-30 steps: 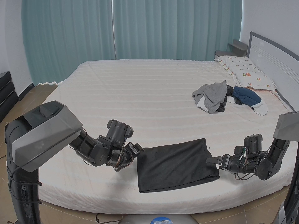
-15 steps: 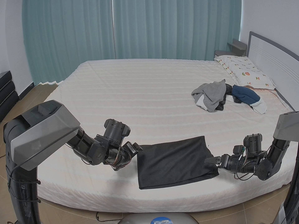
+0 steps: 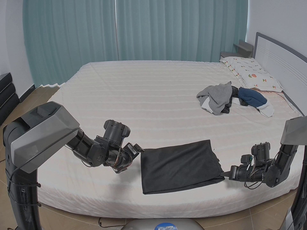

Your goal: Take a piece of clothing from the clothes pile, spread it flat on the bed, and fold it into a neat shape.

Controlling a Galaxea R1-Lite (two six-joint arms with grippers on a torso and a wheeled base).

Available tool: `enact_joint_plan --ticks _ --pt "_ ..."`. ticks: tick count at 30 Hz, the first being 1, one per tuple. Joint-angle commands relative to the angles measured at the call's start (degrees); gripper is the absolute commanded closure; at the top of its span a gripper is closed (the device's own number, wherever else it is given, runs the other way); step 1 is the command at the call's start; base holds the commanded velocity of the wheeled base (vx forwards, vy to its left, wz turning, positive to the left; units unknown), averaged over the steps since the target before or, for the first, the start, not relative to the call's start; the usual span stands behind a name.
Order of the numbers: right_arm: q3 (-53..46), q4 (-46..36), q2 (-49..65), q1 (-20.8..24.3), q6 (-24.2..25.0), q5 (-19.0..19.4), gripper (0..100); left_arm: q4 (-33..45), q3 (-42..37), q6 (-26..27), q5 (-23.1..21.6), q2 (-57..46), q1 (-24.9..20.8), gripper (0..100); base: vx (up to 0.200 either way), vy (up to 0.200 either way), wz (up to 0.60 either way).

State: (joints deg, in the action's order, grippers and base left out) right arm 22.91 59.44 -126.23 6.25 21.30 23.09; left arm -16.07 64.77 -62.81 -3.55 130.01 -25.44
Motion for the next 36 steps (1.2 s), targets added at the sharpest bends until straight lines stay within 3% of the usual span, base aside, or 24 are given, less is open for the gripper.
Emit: enact_joint_plan --ticks 1,17,18,24,31,36 --pt "-0.93 0.15 0.02 -0.98 -1.08 0.03 100 -0.02 0.01 -0.04 0.03 0.15 0.04 0 0.000 0.000 0.00" --pt "-1.90 0.50 -0.33 -2.12 -3.81 0.03 100 -0.02 0.09 -0.04 0.03 0.24 0.04 0 0.000 0.000 0.00" --pt "-1.90 0.50 -0.42 -2.12 -4.16 0.03 0 -0.02 0.09 -0.04 0.03 0.24 0.04 0 0.000 0.000 0.00" --pt "0.82 0.76 1.69 -2.47 -3.54 0.55 0 -0.02 0.18 -0.04 -0.06 0.24 0.04 0 0.000 0.000 0.00" --pt "11.02 -0.29 -1.38 -1.68 5.95 -0.06 0 0.07 0.18 -0.12 -0.23 0.24 0.22 0 0.000 0.000 0.00" --pt "26.05 -10.49 -6.31 -0.72 9.46 -0.76 0 0.07 0.18 -0.12 -0.23 0.33 0.22 0 0.000 0.000 0.00"
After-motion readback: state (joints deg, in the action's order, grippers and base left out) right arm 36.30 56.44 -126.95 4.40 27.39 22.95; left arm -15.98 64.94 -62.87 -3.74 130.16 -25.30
